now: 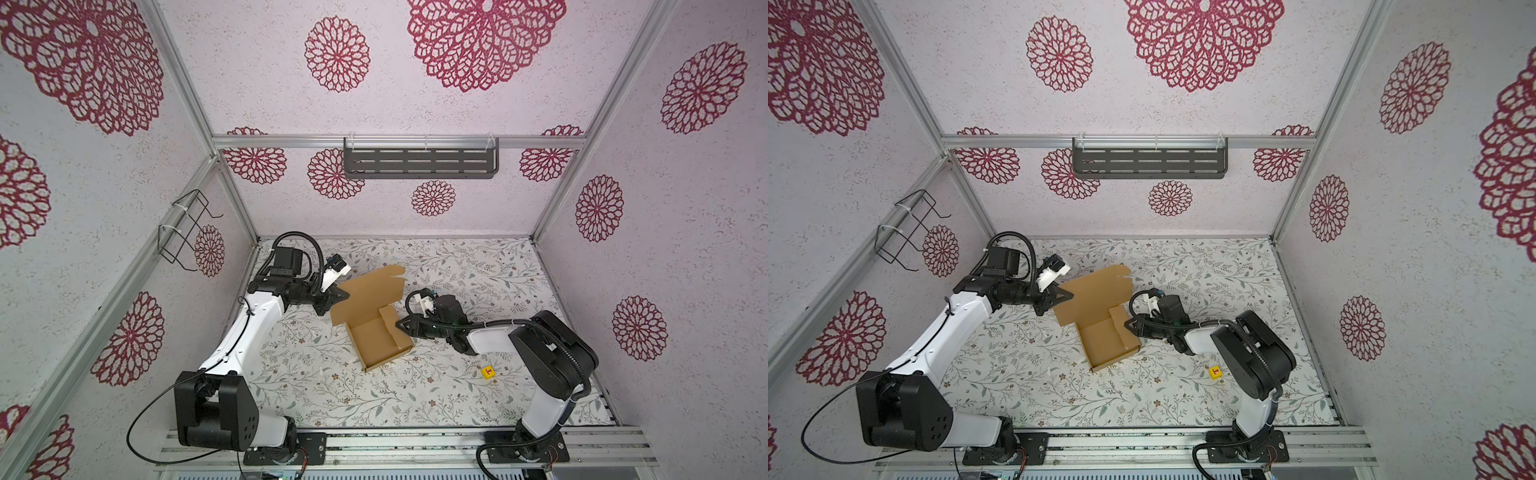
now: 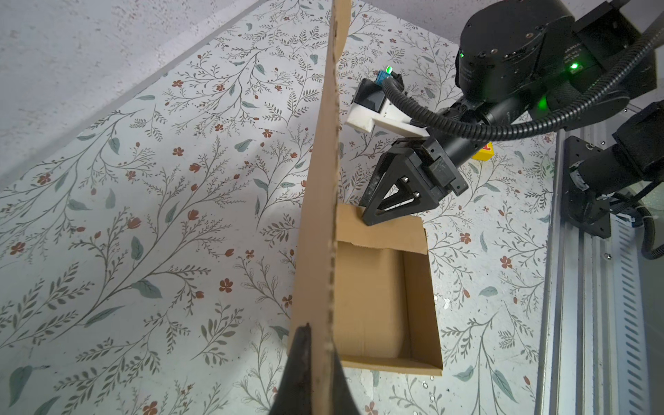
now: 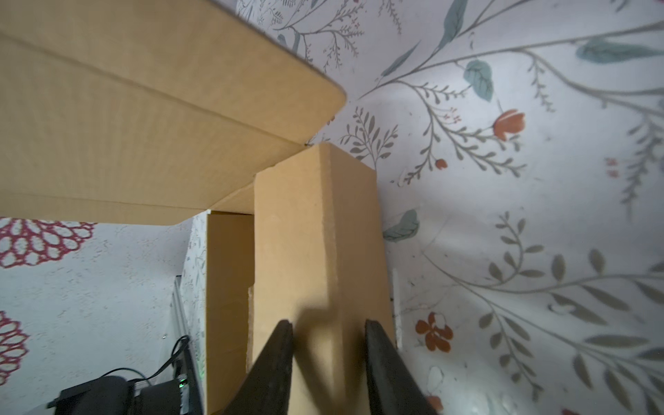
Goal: Assemble paper box
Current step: Fold the bottom flaps of a flat cardboard box at the center of the table.
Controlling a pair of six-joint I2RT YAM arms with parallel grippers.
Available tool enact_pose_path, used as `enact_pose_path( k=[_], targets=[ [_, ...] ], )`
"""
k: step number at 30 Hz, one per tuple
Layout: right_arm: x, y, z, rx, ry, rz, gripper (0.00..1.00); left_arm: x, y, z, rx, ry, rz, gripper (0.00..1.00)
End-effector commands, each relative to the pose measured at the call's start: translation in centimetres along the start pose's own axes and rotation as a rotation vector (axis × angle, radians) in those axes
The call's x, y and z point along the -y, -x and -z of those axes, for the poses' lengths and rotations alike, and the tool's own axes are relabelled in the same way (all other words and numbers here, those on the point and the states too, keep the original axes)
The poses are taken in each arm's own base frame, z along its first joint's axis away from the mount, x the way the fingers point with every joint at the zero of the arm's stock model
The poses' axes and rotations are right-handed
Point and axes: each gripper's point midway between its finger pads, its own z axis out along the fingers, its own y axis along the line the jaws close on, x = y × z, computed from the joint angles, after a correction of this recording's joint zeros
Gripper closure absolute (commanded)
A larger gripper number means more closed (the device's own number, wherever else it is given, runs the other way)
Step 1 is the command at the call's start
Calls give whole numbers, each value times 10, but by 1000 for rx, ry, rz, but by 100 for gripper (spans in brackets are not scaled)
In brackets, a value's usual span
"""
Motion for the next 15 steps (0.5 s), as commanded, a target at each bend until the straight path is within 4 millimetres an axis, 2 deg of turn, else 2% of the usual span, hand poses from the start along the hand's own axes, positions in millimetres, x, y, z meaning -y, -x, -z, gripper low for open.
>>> enact_pose_path(
  k=[1, 9, 15],
  targets=[
    [4, 6, 5, 43, -100, 65, 64, 6, 10, -4, 43, -31, -17, 100],
    [-6, 4, 6, 48, -139, 116, 59, 4, 11, -4, 43, -25, -9, 100],
    [-3, -12, 3, -6, -165, 135, 57, 3, 10, -4, 44, -17, -2, 100]
  ],
)
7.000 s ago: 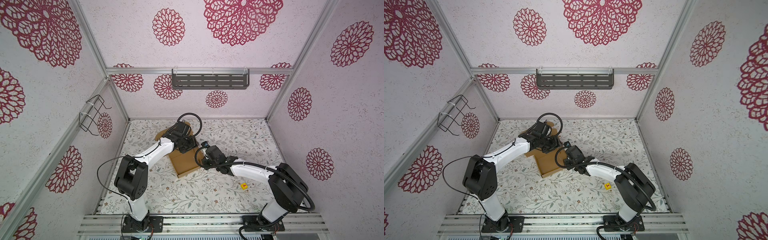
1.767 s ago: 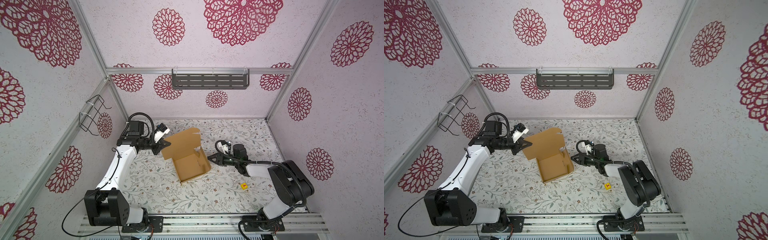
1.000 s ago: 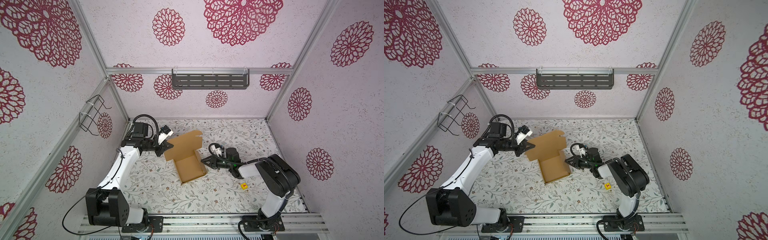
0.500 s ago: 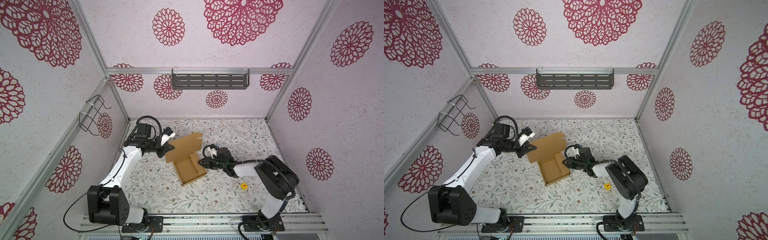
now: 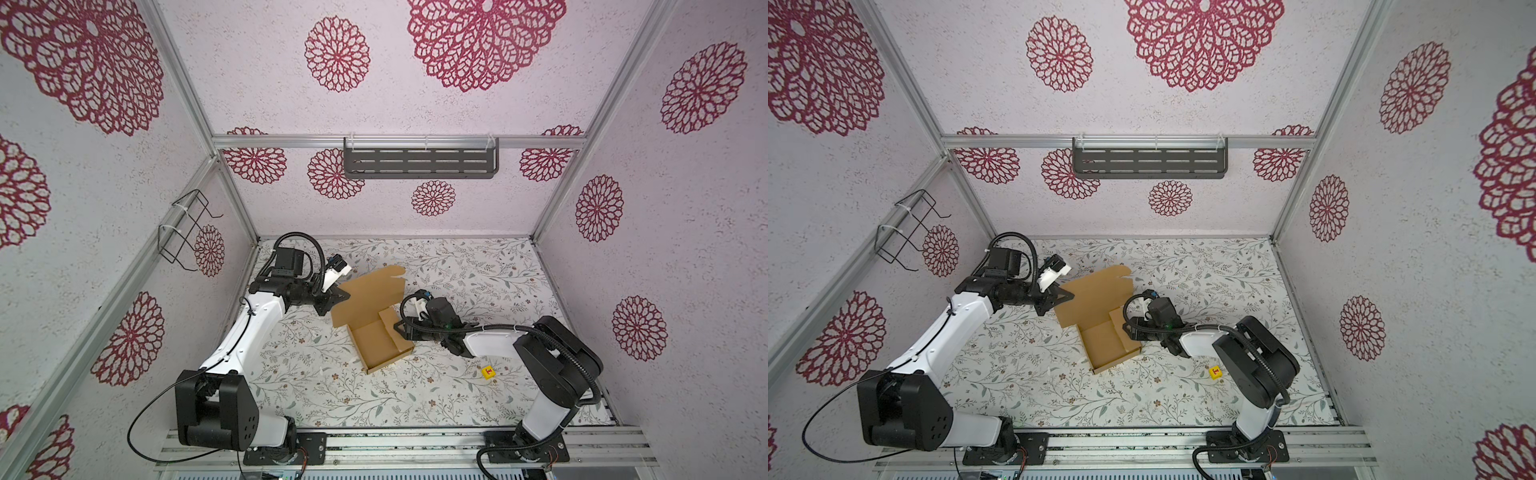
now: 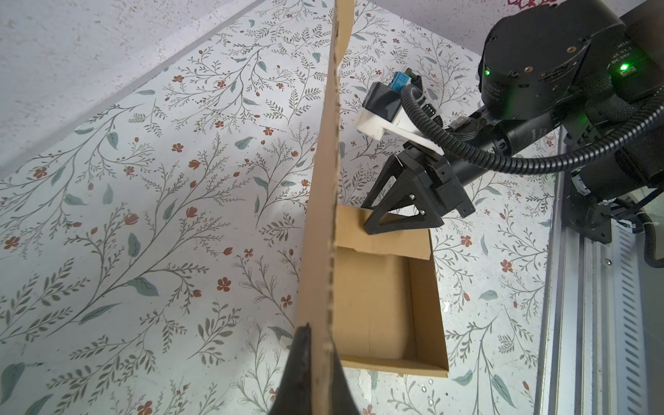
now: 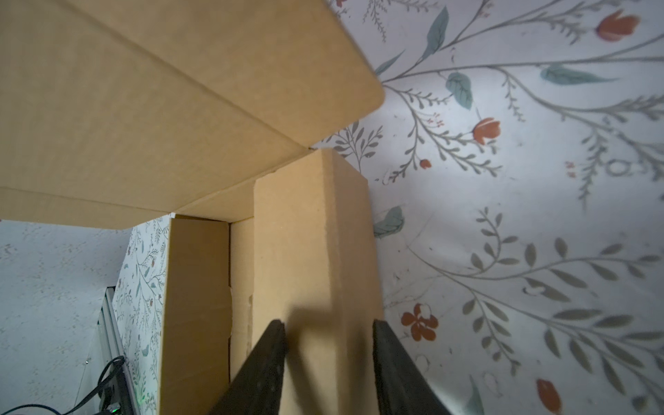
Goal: Assemble paper box
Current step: Fold the bottom flaps of a flat cardboard box at the center of the table.
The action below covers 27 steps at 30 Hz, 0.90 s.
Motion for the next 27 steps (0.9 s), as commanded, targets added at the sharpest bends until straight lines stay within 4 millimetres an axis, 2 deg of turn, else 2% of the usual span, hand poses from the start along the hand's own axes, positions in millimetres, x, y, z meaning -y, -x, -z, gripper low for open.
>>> enact_pose_path(
  k=[1, 17, 24, 27],
  targets=[
    [0, -7, 4, -27, -40, 41, 57, 4, 9, -2, 41, -18, -19, 100],
    [29, -33, -6, -167, -309, 173, 65, 3, 9, -3, 43, -18, -13, 100],
    [40, -34, -11, -186, -398, 226, 65, 4, 10, -3, 50, -26, -8, 100],
    [42, -32, -11, -172, -423, 245, 68, 5, 10, -3, 52, -33, -11, 100]
  ],
)
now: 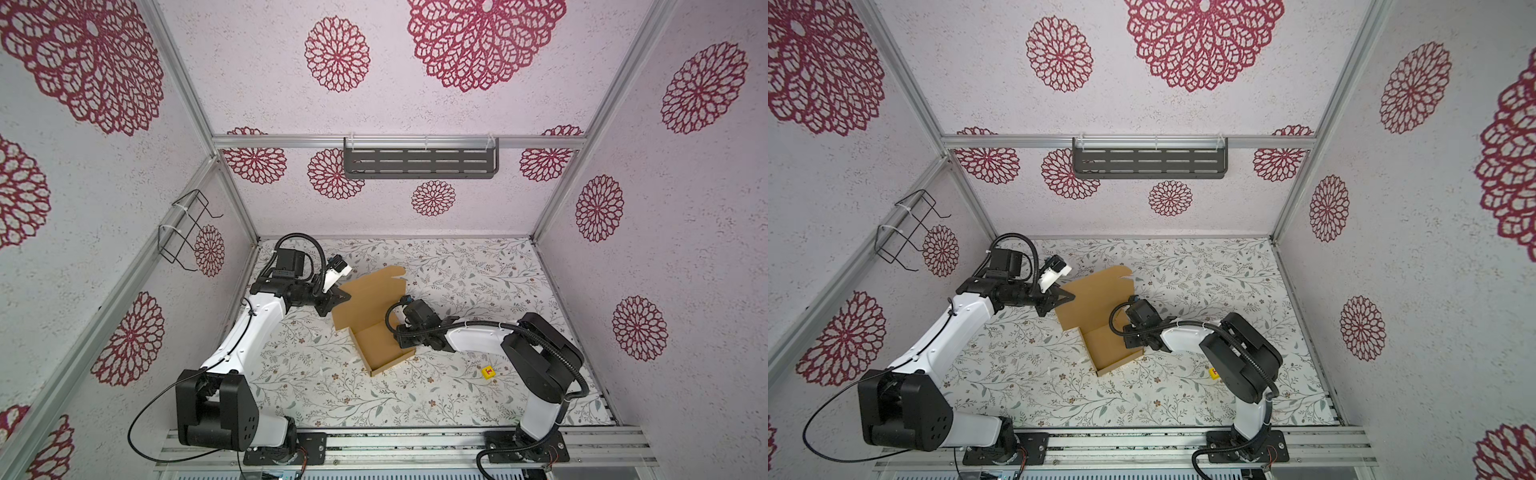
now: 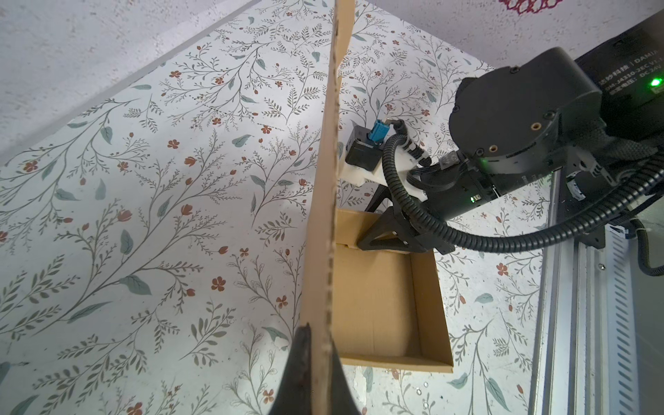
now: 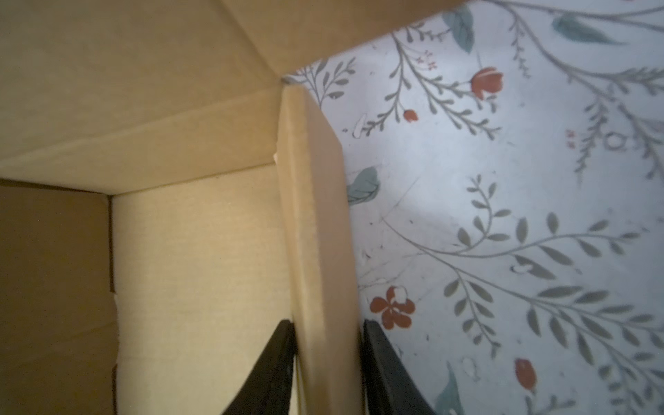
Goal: Assemble paper box
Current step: Fold the bottom flaps of a flat cardboard box at the center of the table.
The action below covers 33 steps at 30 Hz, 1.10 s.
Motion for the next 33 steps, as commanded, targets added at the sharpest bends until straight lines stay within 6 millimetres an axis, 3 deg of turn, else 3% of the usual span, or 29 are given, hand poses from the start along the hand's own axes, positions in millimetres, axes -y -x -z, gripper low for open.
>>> enact_pose_path(
  k=[1, 13, 25, 29, 33],
  targets=[
    [21, -15, -5, -48, -118, 48, 69, 5, 11, -1, 49, -29, -34, 100],
    [26, -15, -12, -83, -208, 107, 99, 10, 13, -3, 40, -46, -49, 100],
    [25, -12, -14, -70, -243, 138, 100, 12, 11, -5, 44, -50, -46, 100],
    [13, 2, -6, -41, -205, 136, 73, 12, 11, -5, 41, -49, -44, 100],
    [5, 14, -2, -18, -183, 142, 67, 11, 10, -6, 41, -47, -48, 100]
  ],
)
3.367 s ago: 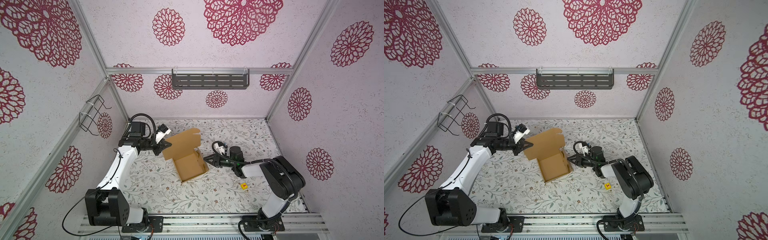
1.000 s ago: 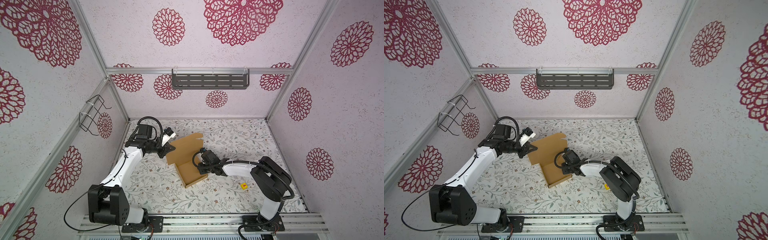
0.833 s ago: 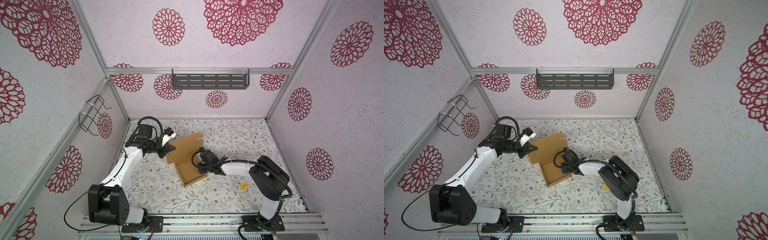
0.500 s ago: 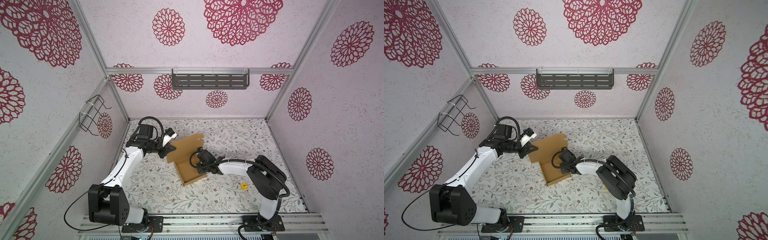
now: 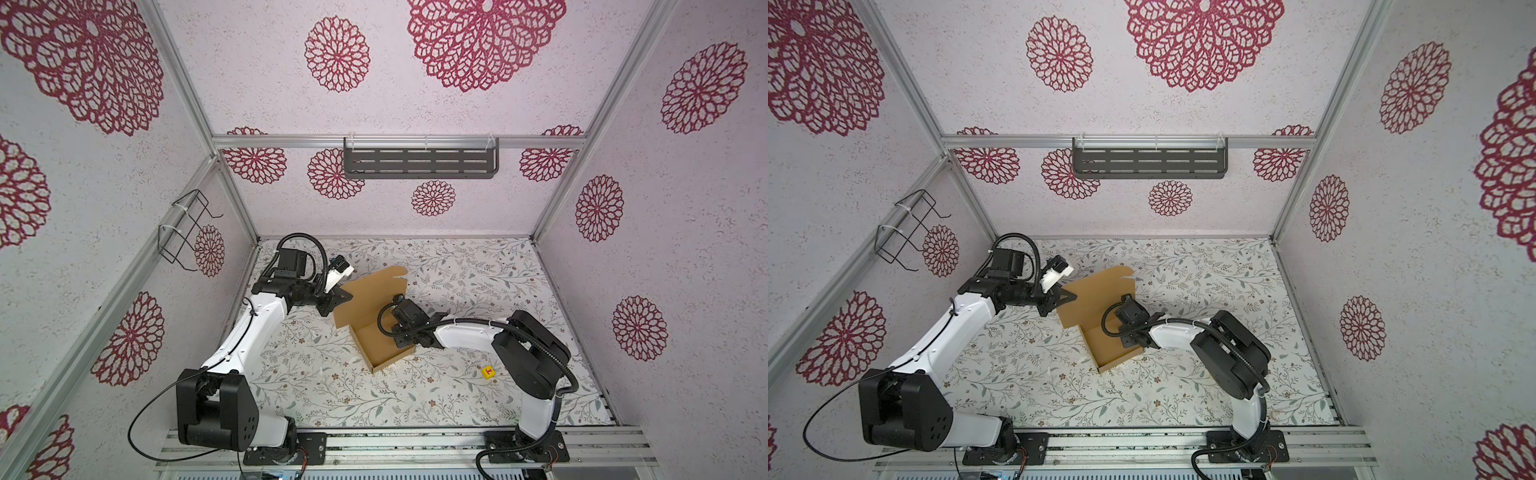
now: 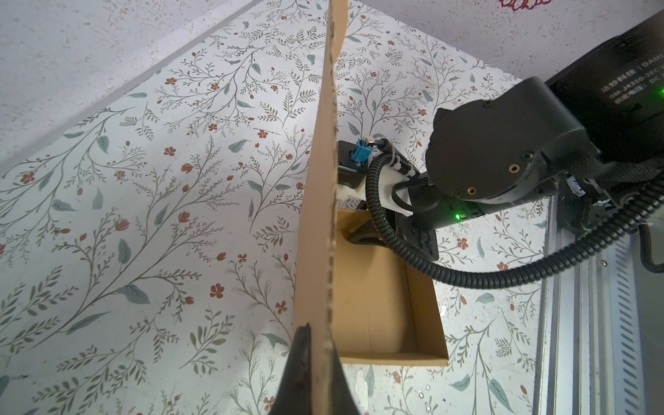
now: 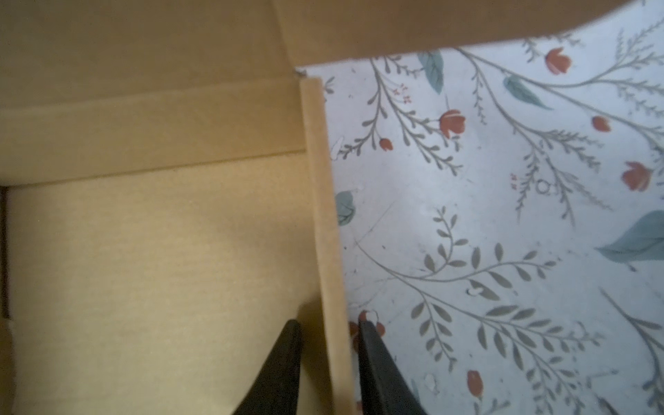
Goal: Assemble paper box
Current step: Fold the bottom flaps of a flat cardboard box at the center of the table.
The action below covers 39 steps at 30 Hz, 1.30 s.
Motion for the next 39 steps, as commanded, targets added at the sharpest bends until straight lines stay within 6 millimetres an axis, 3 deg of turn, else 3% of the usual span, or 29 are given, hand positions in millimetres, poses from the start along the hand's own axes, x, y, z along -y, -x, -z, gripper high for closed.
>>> enact_pose_path(
  k=[1, 6, 12, 15, 23, 31, 34, 36, 39],
  targets=[
    [-3, 7, 4, -12, -9, 24, 66, 8, 7, -2, 36, -39, -22, 100],
    [-3, 17, 8, 15, -13, 37, 60, 8, 7, -2, 35, -40, -26, 100],
    [7, 19, -3, 17, -56, 44, 61, 9, 7, -2, 36, -45, -24, 100],
    [10, 18, -9, 22, -66, 41, 67, 9, 6, -3, 38, -44, -29, 100],
    [15, 16, -19, 26, -92, 37, 98, 8, 5, -4, 38, -46, -23, 100],
    [13, 17, -16, 23, -77, 23, 100, 9, 5, -3, 39, -40, -27, 100],
    [10, 21, -5, 16, -75, 27, 67, 8, 6, -2, 35, -35, -23, 100],
    [9, 21, 4, 14, -67, 26, 60, 7, 6, -2, 37, -32, -27, 100],
    [9, 17, 16, 4, -52, 20, 57, 6, 4, -1, 32, -23, -33, 100]
  ],
)
